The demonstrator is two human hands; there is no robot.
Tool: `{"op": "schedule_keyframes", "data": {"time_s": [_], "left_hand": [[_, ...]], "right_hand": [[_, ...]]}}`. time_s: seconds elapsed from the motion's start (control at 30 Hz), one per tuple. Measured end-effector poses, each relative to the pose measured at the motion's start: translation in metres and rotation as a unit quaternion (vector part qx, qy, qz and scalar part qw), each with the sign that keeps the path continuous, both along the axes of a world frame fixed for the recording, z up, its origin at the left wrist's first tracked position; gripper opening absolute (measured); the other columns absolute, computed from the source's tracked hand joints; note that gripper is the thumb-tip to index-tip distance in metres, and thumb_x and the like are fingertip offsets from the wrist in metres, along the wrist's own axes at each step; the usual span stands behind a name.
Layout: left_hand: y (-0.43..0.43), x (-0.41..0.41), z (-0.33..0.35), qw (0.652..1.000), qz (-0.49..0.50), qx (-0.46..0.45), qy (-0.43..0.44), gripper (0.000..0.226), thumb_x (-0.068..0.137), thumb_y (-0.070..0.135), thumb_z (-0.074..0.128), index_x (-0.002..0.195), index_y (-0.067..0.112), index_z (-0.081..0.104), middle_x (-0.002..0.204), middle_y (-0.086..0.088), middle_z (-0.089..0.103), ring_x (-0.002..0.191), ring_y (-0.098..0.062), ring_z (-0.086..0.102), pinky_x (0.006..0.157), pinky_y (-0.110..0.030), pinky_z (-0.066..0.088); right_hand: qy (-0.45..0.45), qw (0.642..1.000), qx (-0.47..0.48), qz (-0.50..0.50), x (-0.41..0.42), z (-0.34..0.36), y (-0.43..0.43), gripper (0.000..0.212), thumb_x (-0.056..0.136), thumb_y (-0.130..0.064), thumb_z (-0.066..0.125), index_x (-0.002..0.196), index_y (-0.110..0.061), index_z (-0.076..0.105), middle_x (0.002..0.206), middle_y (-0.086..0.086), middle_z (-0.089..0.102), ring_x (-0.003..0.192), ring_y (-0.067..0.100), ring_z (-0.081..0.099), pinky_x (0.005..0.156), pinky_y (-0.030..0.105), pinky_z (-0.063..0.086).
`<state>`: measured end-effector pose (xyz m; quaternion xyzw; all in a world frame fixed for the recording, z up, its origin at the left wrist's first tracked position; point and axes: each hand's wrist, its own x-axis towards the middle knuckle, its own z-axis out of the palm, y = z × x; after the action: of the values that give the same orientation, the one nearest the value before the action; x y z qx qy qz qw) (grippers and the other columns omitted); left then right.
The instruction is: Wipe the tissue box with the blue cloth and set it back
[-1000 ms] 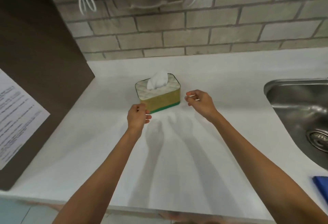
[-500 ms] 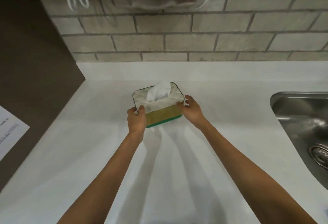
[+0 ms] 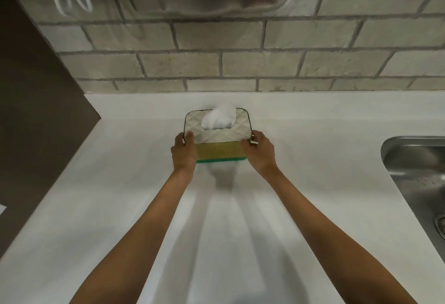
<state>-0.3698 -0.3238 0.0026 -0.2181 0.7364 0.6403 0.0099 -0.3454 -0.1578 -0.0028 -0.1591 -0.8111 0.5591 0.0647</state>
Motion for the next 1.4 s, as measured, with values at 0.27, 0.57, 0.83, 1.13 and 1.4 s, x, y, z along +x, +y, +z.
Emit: {"op": "schedule_keyframes", "data": {"time_s": [0.27,0.57,0.83,1.13,1.4], "left_hand": [[0.005,-0.039,0.003,1.000,-0.012,-0.014,-0.006,0.051,0.097,0.040,0.030,0.139,0.013,0.038,0.142,-0.019,0.042,0.129,-0.036,0.043,0.108,-0.050,0.038],[0.005,-0.052,0.002,1.000,-0.008,-0.021,-0.001,0.051,0.097,0.040,0.031,0.140,0.015,0.038,0.142,-0.018,0.042,0.128,-0.035,0.044,0.108,-0.050,0.039],[0.005,-0.051,0.003,0.999,-0.019,-0.038,0.002,0.048,0.098,0.041,0.030,0.134,0.012,0.042,0.139,-0.020,0.044,0.124,-0.036,0.045,0.106,-0.050,0.040],[0.004,-0.052,0.004,0.998,-0.040,-0.043,-0.009,0.057,0.098,0.044,0.027,0.147,0.016,0.025,0.150,-0.016,0.032,0.136,-0.034,0.035,0.112,-0.049,0.033],[0.003,-0.040,0.015,0.996,-0.043,-0.079,-0.016,0.062,0.098,0.043,0.030,0.150,0.013,0.013,0.157,-0.014,0.021,0.142,-0.031,0.026,0.114,-0.042,0.025]], "right_hand": [[-0.004,1.000,0.004,0.002,-0.032,0.003,0.000,0.033,0.087,-0.022,0.055,0.117,-0.008,0.055,0.098,-0.001,0.054,0.098,0.030,0.062,0.079,0.032,0.045],[-0.007,1.000,0.001,-0.001,-0.042,0.004,-0.002,0.032,0.088,-0.021,0.055,0.116,-0.006,0.054,0.096,0.000,0.053,0.099,0.031,0.061,0.083,0.037,0.048],[-0.010,1.000,0.002,0.005,-0.042,0.005,-0.002,0.036,0.088,-0.021,0.055,0.120,-0.006,0.052,0.101,0.001,0.054,0.104,0.031,0.060,0.088,0.041,0.048],[-0.020,1.000,0.007,0.015,-0.042,0.004,-0.001,0.038,0.088,-0.023,0.054,0.122,-0.006,0.050,0.119,0.011,0.060,0.106,0.031,0.059,0.090,0.041,0.048],[-0.075,0.996,0.039,0.028,-0.038,0.008,0.004,0.070,0.088,-0.033,0.055,0.145,-0.008,0.023,0.147,0.014,0.038,0.133,0.029,0.041,0.108,0.041,0.037]]}}
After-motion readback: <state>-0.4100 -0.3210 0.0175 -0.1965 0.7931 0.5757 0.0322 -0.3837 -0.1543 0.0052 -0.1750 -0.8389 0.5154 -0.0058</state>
